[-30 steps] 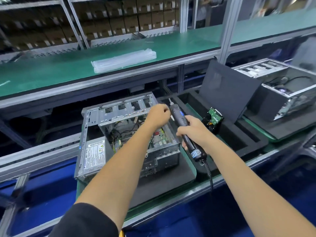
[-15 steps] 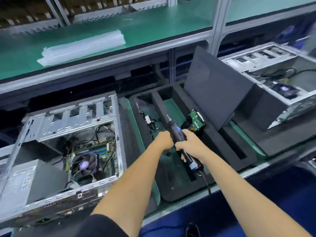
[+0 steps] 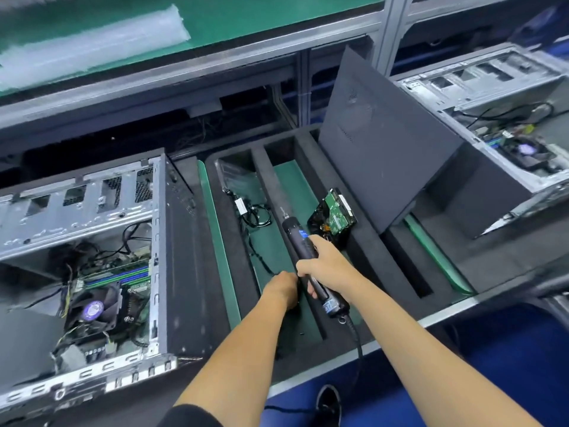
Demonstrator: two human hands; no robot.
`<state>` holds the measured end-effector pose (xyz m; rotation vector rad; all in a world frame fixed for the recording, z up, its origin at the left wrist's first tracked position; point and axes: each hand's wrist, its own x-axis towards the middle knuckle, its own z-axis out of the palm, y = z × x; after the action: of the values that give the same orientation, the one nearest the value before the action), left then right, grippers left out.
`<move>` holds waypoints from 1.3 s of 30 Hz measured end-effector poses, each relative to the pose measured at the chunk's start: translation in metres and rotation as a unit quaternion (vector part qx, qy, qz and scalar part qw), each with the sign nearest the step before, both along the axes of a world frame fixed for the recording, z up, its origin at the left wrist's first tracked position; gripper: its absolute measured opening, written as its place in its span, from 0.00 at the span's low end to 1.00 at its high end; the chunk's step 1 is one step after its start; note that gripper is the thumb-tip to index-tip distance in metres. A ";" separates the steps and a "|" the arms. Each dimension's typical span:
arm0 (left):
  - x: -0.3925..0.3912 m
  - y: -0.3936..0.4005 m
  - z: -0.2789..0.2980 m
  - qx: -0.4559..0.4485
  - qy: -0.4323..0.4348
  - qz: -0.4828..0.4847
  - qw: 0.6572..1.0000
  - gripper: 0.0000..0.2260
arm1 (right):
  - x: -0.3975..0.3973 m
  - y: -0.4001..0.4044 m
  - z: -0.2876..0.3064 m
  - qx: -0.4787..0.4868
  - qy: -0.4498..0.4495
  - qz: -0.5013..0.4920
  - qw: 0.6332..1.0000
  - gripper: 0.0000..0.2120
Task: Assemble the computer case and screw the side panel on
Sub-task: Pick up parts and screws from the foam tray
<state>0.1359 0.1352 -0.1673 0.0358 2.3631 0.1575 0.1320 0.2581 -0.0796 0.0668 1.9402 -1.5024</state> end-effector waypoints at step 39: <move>-0.017 -0.111 0.226 0.517 0.355 0.405 0.665 0.09 | 0.036 -0.062 0.121 -0.119 0.099 0.018 0.988 0.20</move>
<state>0.1193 0.0243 0.0583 -0.5008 2.4430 2.2534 0.1683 0.1958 0.0415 -0.2296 1.8850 -1.7597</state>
